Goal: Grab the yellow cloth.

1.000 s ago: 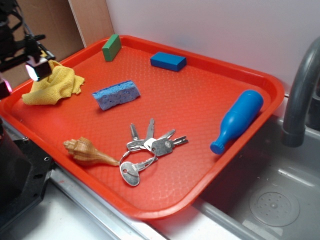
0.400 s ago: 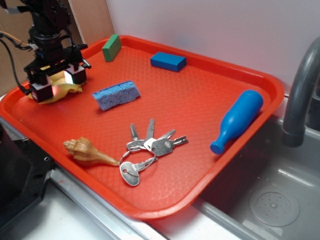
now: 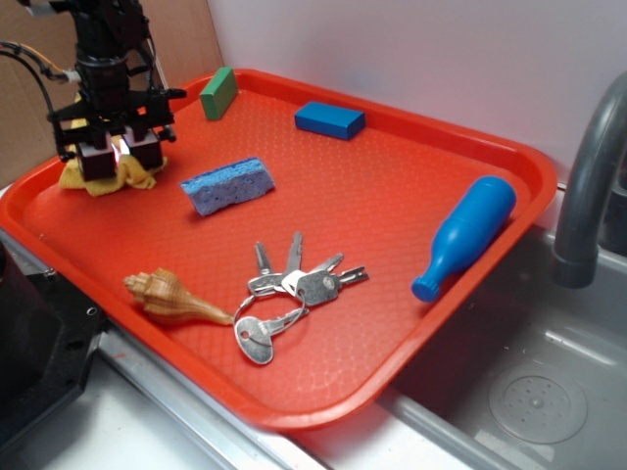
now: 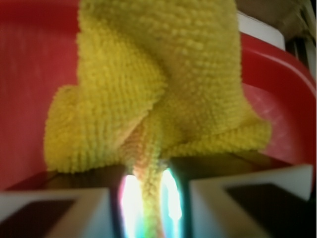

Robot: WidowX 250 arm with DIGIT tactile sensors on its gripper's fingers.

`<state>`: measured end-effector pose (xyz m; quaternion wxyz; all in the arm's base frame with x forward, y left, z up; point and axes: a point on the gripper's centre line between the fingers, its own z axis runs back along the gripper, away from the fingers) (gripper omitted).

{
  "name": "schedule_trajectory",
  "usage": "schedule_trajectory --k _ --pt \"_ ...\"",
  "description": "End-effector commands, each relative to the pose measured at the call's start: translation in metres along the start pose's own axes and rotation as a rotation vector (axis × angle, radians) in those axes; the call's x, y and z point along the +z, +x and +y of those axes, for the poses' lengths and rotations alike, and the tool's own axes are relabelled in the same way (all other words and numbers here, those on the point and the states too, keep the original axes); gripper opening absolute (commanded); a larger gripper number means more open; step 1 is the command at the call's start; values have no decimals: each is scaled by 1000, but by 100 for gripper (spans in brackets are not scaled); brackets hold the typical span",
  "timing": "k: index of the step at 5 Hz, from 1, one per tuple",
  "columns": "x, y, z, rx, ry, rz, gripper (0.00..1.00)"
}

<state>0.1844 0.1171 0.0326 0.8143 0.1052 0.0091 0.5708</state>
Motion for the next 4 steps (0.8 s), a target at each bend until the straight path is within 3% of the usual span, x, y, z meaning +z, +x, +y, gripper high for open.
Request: schedule_trajectory --k 1,2,3,4 --pt "108 -41 36 -482 -173 -104 0" --pt "144 -68 49 -725 -234 -129 0" --pt "170 -88 50 -967 -297 -165 0" --pt "191 -99 43 -1143 -334 -156 0"
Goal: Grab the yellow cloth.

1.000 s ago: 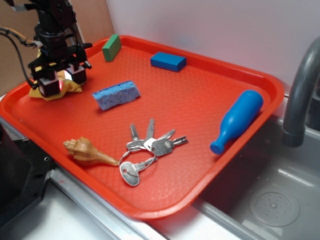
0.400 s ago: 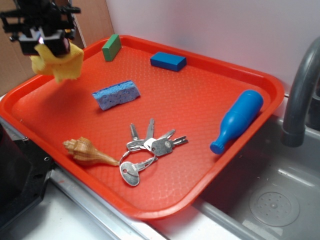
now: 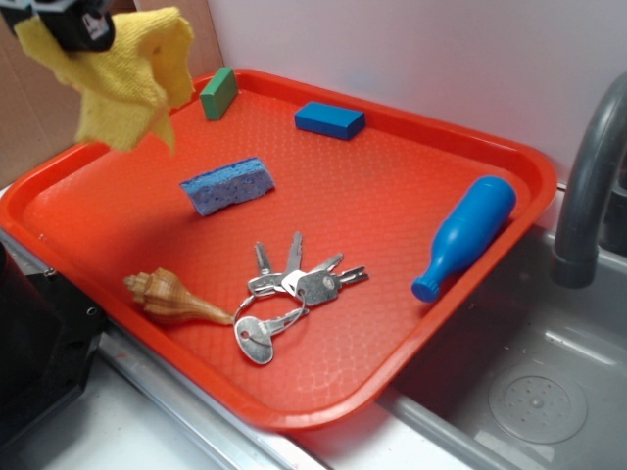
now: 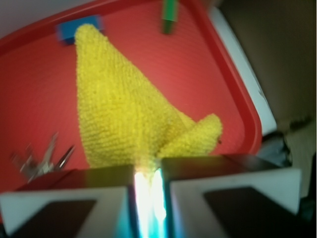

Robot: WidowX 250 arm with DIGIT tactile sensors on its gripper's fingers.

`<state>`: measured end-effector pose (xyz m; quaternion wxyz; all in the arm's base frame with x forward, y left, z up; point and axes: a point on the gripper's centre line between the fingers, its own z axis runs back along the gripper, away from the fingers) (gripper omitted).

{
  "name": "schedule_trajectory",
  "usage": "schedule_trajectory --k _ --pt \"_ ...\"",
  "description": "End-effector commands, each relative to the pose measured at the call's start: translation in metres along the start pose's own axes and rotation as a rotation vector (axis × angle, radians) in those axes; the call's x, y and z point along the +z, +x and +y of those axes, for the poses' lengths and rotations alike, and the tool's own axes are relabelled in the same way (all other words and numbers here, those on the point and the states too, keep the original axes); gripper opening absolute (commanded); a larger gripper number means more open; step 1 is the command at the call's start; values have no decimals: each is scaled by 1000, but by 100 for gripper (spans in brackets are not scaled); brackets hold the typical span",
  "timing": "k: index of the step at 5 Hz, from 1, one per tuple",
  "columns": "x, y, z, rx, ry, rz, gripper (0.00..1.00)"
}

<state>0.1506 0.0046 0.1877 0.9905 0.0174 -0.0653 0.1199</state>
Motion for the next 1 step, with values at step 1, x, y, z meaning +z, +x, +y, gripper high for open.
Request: schedule_trajectory --k 1 --pt "32 -6 11 -180 -70 -55 0"
